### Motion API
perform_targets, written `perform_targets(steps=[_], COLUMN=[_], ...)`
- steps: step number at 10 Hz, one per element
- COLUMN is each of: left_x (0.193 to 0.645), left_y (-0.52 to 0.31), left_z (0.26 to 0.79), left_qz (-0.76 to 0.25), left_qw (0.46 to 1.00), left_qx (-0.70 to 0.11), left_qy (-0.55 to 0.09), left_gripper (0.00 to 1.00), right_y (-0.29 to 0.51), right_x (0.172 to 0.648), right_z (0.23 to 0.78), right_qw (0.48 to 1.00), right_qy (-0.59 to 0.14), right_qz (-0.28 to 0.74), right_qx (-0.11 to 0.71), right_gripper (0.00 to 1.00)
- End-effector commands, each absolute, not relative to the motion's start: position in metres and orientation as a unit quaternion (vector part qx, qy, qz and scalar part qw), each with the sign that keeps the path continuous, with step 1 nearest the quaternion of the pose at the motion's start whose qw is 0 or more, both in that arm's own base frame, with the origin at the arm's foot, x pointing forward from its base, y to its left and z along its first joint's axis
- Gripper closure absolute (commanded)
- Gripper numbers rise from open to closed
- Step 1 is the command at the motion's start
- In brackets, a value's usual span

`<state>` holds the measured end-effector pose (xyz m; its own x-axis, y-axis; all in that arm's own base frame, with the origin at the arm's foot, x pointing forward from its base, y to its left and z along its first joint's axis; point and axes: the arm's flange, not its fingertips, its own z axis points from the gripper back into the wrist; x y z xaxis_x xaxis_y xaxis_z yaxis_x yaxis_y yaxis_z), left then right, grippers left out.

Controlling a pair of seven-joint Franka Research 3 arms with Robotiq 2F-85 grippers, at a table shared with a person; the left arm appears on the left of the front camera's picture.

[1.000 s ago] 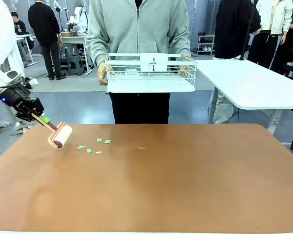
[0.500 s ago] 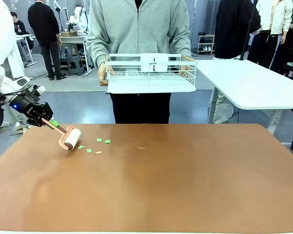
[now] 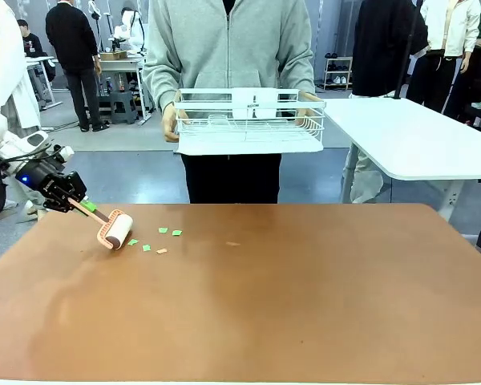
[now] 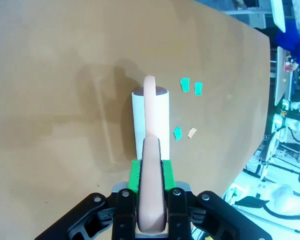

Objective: Clean the table.
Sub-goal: Clean the table with the Lint Roller when the human lifts the Dish drying rack.

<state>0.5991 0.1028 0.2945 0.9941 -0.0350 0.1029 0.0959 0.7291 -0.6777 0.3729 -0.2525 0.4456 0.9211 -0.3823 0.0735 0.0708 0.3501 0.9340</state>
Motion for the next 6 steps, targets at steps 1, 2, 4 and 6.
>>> perform_targets(steps=[1,2,4,6], left_x=[0.62,0.626,0.632,0.633], left_y=[0.099,0.098,0.09,0.073], left_z=[0.284,0.279,0.273,0.268], left_qz=[-0.017,-0.005,-0.007,0.002], left_qw=[0.926,0.929,0.926,0.926], left_qx=[-0.377,-0.37,-0.378,-0.377], left_qy=[-0.015,-0.018,0.005,-0.001], left_gripper=[0.79,0.79,0.79,0.79], right_y=[-0.251,-0.251,-0.251,-0.251], right_x=[0.371,0.371,0.371,0.371], right_z=[0.447,0.447,0.447,0.447], right_qw=[0.807,0.807,0.807,0.807], right_qy=[-0.146,-0.146,-0.146,-0.146], right_qz=[-0.135,-0.135,-0.135,-0.135], right_qx=[0.556,0.556,0.556,0.556], right_gripper=[0.0,0.0,0.0,0.0])
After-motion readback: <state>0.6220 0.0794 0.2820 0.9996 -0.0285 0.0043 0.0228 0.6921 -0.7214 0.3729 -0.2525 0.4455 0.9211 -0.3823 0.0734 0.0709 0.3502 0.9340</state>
